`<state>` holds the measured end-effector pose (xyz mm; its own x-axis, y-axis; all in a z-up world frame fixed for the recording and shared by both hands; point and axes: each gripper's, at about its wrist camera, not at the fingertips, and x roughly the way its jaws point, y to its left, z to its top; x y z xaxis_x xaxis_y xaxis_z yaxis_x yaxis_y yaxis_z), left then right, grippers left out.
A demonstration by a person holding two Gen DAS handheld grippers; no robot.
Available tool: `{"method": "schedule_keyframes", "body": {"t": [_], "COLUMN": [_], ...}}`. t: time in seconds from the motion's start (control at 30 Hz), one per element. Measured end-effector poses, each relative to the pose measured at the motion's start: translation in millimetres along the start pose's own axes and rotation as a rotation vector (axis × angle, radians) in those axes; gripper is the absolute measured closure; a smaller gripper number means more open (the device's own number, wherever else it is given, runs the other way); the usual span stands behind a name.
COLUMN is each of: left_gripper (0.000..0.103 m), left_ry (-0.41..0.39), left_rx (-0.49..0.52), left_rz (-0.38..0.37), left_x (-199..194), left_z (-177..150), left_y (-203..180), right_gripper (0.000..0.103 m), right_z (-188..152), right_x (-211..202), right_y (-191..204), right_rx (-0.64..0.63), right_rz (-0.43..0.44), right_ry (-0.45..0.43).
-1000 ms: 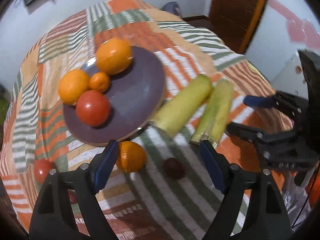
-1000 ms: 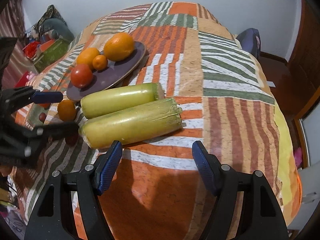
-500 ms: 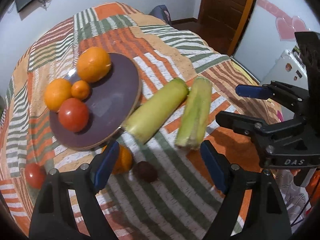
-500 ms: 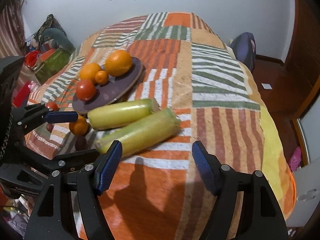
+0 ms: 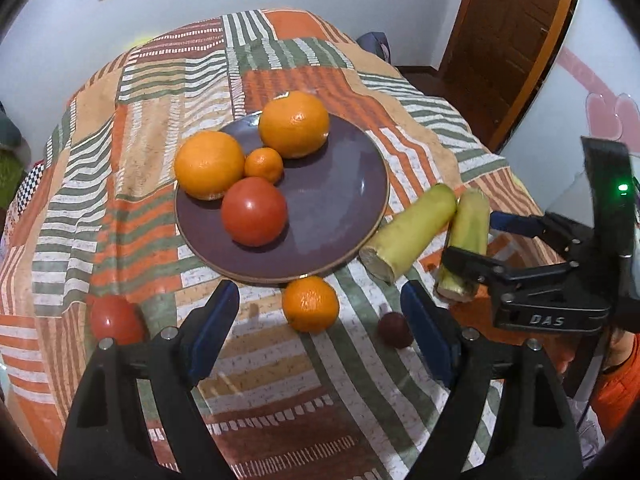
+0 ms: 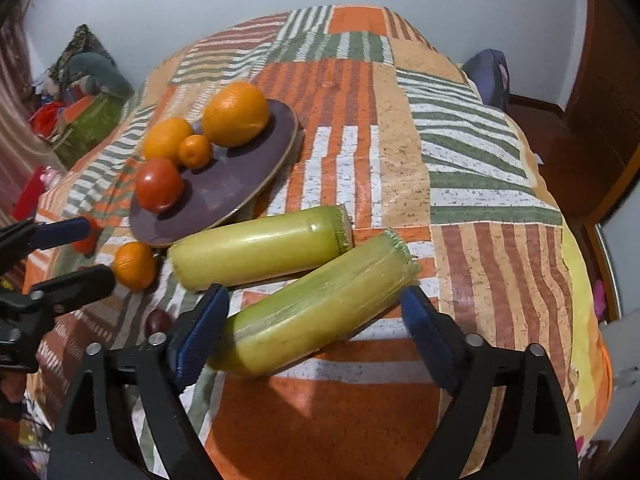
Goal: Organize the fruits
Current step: 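Move both grippers toward the two yellow corn cobs, then close the right gripper on one corn cob while the left gripper grasps the other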
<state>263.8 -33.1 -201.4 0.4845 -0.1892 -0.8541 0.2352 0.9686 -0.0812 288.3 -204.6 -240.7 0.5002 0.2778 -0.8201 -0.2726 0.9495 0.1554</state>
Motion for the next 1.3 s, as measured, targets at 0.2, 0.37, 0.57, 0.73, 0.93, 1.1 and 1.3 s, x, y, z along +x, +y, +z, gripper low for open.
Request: {"method": "schedule_keyframes", "body": {"t": [0.2, 0.37, 0.57, 0.73, 0.93, 1.1, 1.3], "left_gripper": [0.02, 0.02, 0.02, 0.027, 0.043, 0.05, 0.053], "left_ry": [-0.009, 0.005, 0.028, 0.056, 0.117, 0.102, 0.116], "left_rx": [0.019, 0.079, 0.126, 0.148, 0.117, 0.107, 0.147], "left_rz": [-0.016, -0.03, -0.027, -0.011, -0.054, -0.049, -0.087], "left_x": [1.4, 7.8, 25.3, 45.1, 66.2, 61.2, 49.2], "left_z": [4.9, 8.6, 19.2, 30.9, 33.4, 30.3, 25.6], "left_y": [-9.2, -25.2, -45.9, -54.6, -52.2, -56.7, -67.2], "right_gripper": [0.022, 0.04, 0.059, 0.066, 0.068, 0.068, 0.069], "right_z": [1.4, -5.7, -15.4, -21.9, -26.3, -26.5, -29.8], "right_x": [12.6, 2.0, -12.9, -23.2, -28.8, -30.5, -34.0], "right_y": [0.8, -2.3, -13.0, -21.9, -27.2, -29.8, -33.1], "right_rx": [-0.031, -0.069, -0.08, -0.07, -0.042, -0.031, -0.021], "right_rz": [-0.053, -0.033, 0.004, 0.013, 0.034, 0.039, 0.042], "right_ry": [0.024, 0.011, 0.007, -0.006, -0.014, -0.022, -0.023]}}
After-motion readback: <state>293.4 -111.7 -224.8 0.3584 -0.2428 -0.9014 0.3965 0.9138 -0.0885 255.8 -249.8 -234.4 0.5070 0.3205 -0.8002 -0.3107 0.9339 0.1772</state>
